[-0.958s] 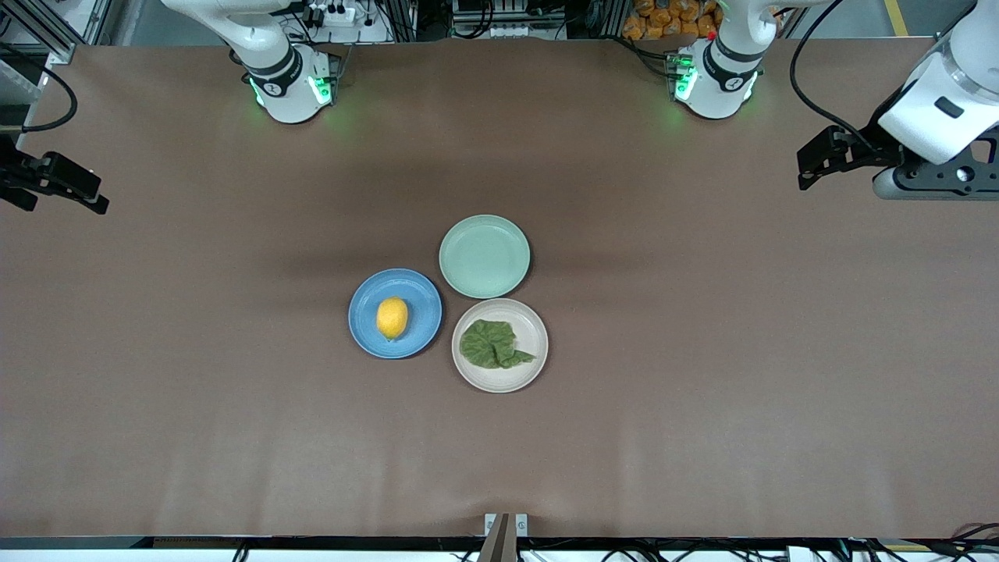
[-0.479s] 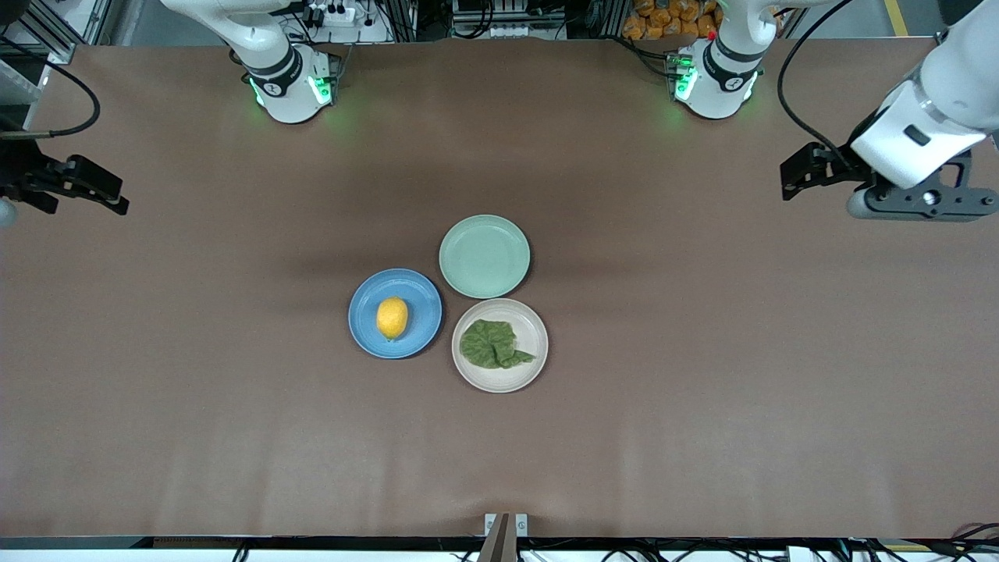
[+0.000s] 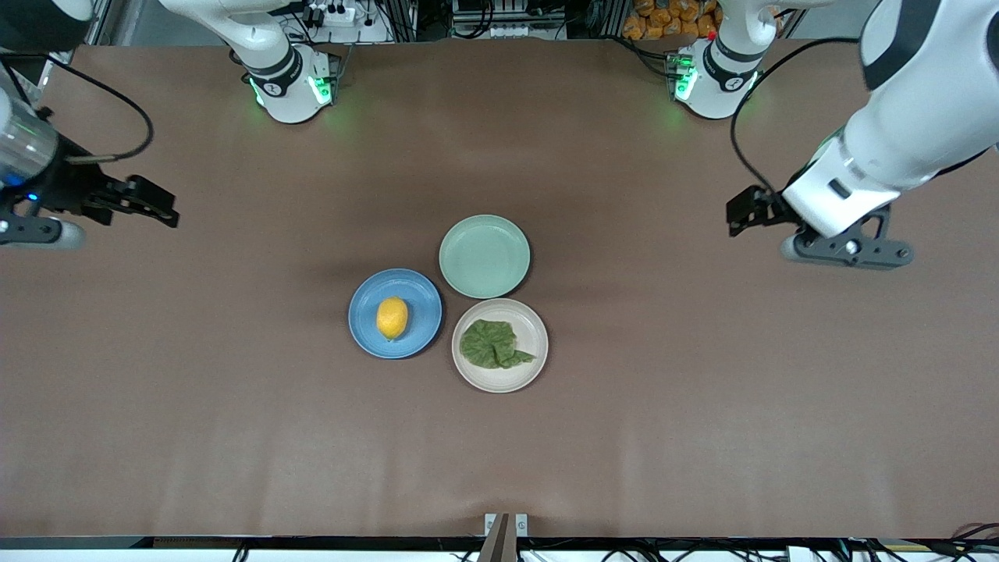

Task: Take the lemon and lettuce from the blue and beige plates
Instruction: 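Move the right gripper toward the lemon while the left gripper approaches the lettuce, then lower the right gripper onto the lemon while the left gripper descends to lettuce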

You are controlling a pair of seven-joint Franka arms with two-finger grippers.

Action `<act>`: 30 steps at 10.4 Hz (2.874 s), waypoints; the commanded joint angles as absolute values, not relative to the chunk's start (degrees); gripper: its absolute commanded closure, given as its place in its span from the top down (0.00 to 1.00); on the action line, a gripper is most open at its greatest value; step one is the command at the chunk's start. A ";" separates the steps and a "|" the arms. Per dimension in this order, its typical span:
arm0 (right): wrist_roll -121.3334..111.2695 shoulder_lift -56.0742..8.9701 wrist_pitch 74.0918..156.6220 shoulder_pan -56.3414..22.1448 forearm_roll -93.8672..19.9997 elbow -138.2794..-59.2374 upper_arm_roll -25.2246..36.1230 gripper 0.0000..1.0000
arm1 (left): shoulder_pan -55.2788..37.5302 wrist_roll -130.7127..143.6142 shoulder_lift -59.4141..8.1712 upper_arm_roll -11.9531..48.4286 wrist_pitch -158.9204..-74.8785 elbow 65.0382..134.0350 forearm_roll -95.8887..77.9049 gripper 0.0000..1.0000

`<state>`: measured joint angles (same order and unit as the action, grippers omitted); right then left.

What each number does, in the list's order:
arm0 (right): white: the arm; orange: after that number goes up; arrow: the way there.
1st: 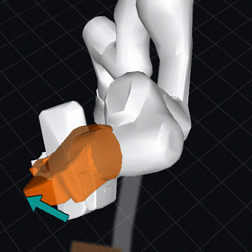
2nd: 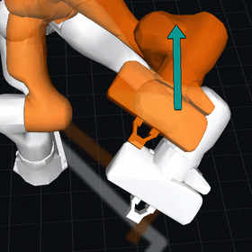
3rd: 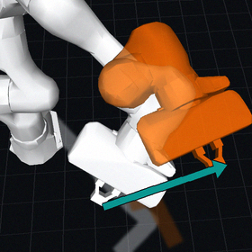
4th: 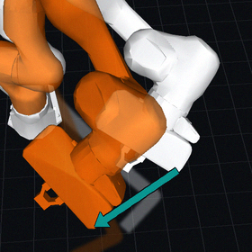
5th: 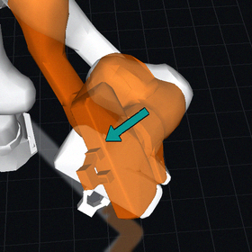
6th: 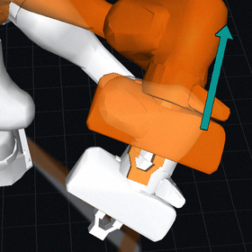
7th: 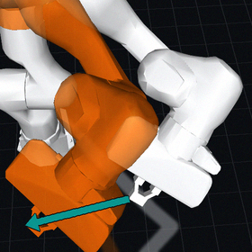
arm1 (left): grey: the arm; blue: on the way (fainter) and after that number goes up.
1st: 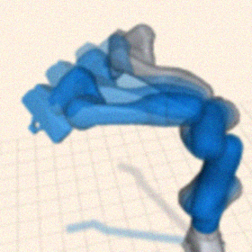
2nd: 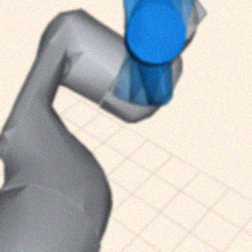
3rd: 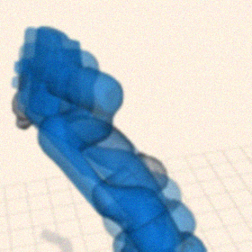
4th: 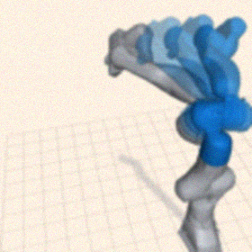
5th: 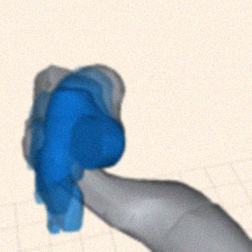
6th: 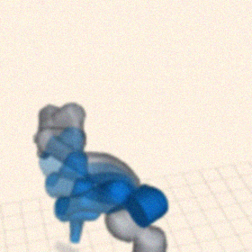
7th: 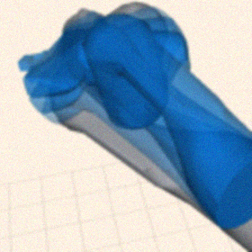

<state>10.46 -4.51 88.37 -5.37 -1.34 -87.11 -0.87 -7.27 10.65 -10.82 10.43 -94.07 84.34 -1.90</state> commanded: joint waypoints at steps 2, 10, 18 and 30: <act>17.91 -7.99 91.48 -6.41 -2.11 -87.71 -4.21 1.00 | -9.92 14.05 -16.24 10.37 -100.08 82.88 -2.90 1.00; 33.65 -16.60 105.80 -10.89 -2.20 -93.95 -10.54 1.00 | -16.87 21.08 -26.44 10.11 -114.07 81.22 -2.55 1.00; 34.19 -24.51 122.33 -14.32 -2.02 -99.67 -10.63 1.00 | -24.43 35.31 -35.85 9.49 -129.27 79.37 -2.46 1.00; 34.10 -33.57 135.86 -16.08 3.08 -101.68 -9.84 1.00 | -38.93 54.40 -47.54 0.35 -151.85 79.10 -2.37 1.00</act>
<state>33.26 -33.01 133.05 -15.72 1.55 -100.35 -10.19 -37.78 52.59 -45.26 1.63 -149.10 80.90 -1.94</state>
